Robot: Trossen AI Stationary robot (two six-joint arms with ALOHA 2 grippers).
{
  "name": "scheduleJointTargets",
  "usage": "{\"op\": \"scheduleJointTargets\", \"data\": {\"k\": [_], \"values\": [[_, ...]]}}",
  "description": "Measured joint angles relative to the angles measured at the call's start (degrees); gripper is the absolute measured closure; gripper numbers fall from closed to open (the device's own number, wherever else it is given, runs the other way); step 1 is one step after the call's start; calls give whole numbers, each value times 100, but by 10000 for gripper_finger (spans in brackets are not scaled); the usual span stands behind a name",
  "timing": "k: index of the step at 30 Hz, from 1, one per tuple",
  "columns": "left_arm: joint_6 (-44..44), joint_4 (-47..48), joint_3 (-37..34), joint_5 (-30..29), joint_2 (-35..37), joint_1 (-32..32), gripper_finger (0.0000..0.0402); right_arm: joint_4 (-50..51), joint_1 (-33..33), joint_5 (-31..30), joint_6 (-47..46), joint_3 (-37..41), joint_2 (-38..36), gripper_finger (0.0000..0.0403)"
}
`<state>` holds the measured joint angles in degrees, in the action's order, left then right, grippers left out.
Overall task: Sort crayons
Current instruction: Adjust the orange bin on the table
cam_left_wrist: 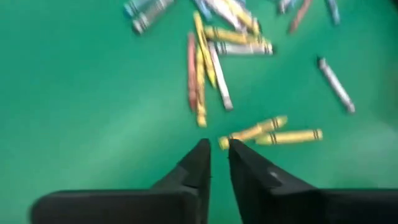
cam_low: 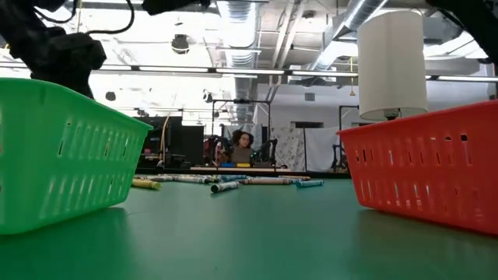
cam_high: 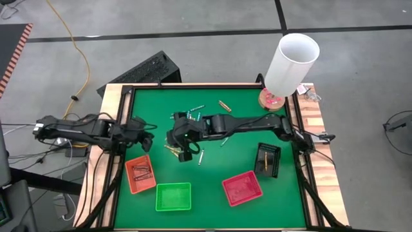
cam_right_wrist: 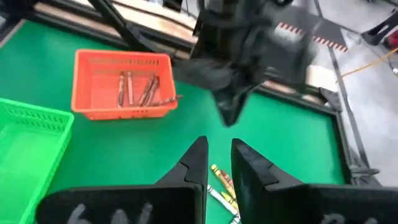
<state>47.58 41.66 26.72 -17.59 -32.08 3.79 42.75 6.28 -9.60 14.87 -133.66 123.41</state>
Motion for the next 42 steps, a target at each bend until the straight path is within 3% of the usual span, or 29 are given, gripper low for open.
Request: {"op": "scheduleJointTargets", "data": {"k": [4,13,42], "values": [[125,138,0,223,-253,0,397,141,38,2,2,-11,-7,337],[700,383,0,676,-505,208,401,259,82,2,9,-9,44,337],[2435,659,86,776,-548,1922,401,522,122,6,15,-7,53,337]]}}
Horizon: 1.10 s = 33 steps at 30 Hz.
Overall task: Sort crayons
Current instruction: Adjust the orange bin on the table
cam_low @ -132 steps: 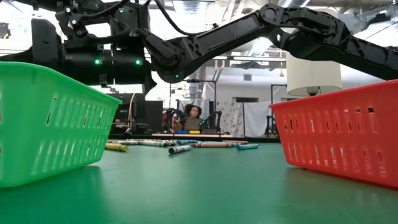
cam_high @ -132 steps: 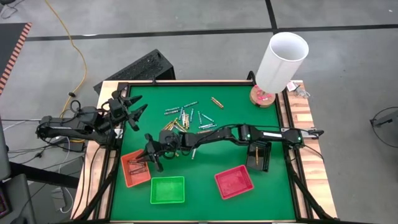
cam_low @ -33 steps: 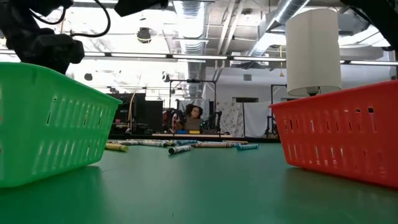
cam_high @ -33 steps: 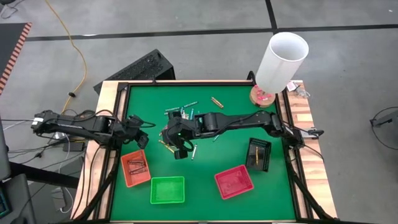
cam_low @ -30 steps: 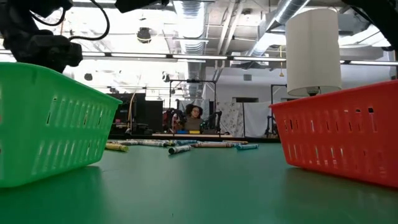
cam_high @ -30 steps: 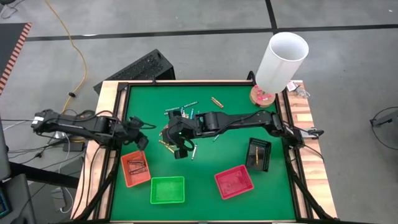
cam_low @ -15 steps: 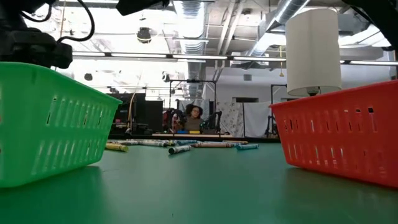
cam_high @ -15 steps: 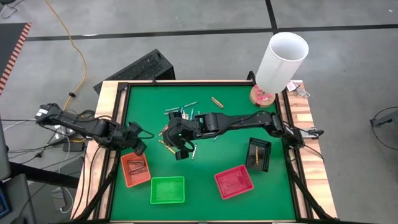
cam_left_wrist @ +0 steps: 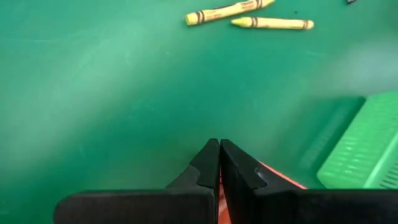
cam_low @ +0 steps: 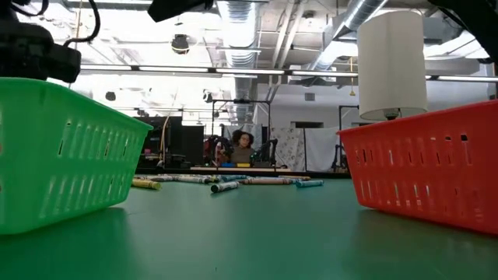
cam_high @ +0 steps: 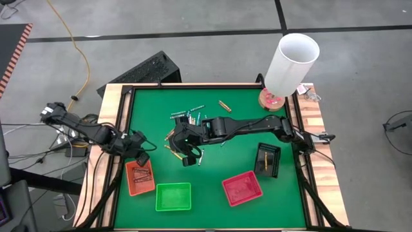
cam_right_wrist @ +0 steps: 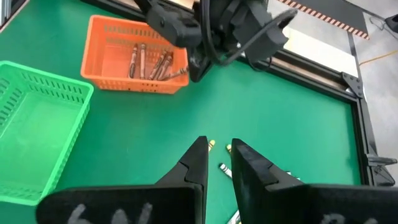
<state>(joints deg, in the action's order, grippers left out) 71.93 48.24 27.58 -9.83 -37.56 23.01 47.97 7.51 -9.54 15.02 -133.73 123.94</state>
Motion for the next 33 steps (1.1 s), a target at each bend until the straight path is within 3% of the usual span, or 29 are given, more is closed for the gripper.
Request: {"op": "scheduleJointTargets", "data": {"k": [8,18,33], "values": [[-49,204,468,-91,2,38,401,13,1,0,-4,0,2,337],[96,731,511,-266,-140,212,401,262,13,2,-44,0,7,337],[-16,877,506,-26,-1151,218,401,290,199,11,-54,0,7,337]]}}
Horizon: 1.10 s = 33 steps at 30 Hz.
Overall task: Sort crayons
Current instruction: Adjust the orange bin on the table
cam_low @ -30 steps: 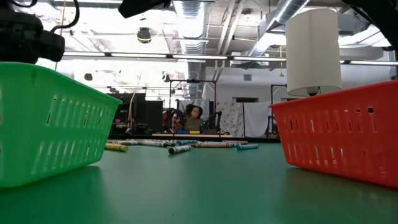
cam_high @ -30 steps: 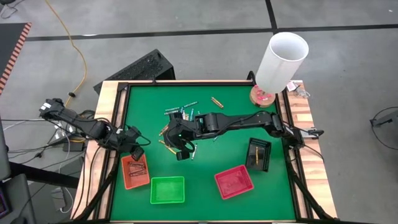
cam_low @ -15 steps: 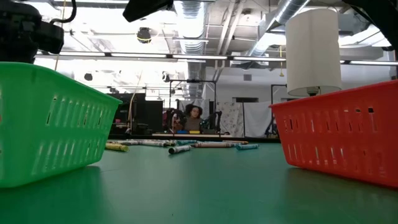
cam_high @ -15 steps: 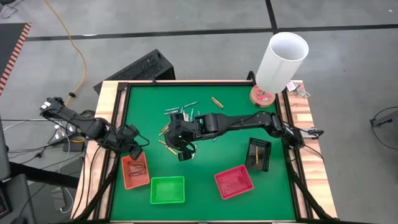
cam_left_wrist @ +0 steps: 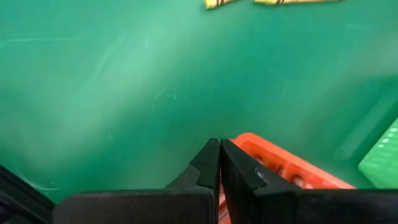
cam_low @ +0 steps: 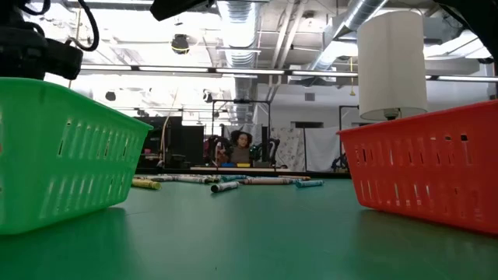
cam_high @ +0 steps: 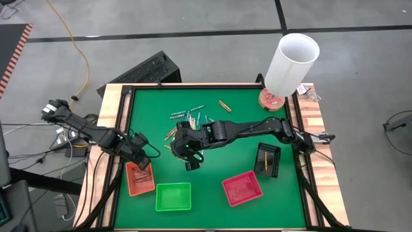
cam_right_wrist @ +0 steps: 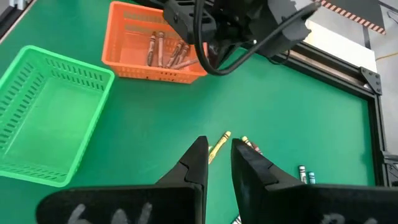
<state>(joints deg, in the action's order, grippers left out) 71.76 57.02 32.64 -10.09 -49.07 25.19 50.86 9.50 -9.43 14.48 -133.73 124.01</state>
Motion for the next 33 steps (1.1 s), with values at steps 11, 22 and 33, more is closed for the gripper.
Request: {"op": "scheduleJointTargets", "data": {"k": [11,22,33], "values": [[181,-12,215,283,-53,151,401,106,41,-2,0,0,0,337],[851,394,293,179,-53,662,401,198,65,-2,2,0,0,337],[1447,368,295,141,-56,1140,401,230,63,0,2,0,0,337]]}}
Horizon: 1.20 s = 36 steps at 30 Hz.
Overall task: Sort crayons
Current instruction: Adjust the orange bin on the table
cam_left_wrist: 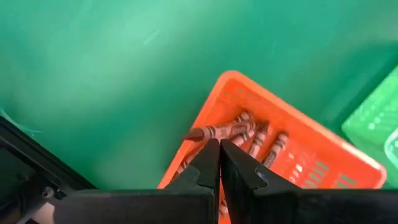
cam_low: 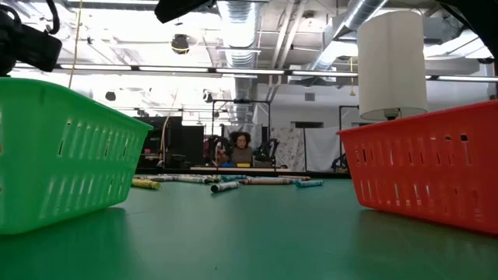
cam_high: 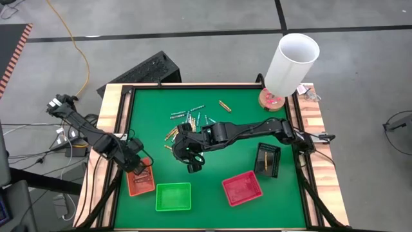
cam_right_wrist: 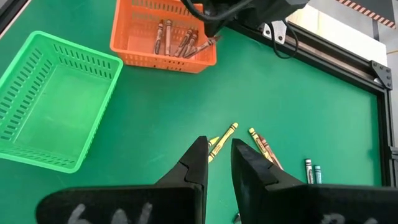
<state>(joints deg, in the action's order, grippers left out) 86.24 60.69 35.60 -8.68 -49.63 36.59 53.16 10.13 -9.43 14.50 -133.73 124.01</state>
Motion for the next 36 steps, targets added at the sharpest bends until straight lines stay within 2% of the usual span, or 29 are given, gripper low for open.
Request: {"op": "scheduleJointTargets", "data": {"k": [6,8,15,24,31,36], "values": [[-239,141,392,-1294,2,178,401,-1,0,5,0,0,0,337],[-248,395,466,-1492,4,174,401,-2,0,5,0,0,0,337],[-178,642,426,-1534,-165,167,401,5,0,9,0,0,0,337],[-365,633,419,-1292,-992,167,401,64,11,31,-98,0,0,337],[-524,648,432,-747,-1615,165,401,66,91,35,-98,0,0,337],[-514,529,446,-602,-1751,165,401,66,113,35,-98,0,0,337]]}}
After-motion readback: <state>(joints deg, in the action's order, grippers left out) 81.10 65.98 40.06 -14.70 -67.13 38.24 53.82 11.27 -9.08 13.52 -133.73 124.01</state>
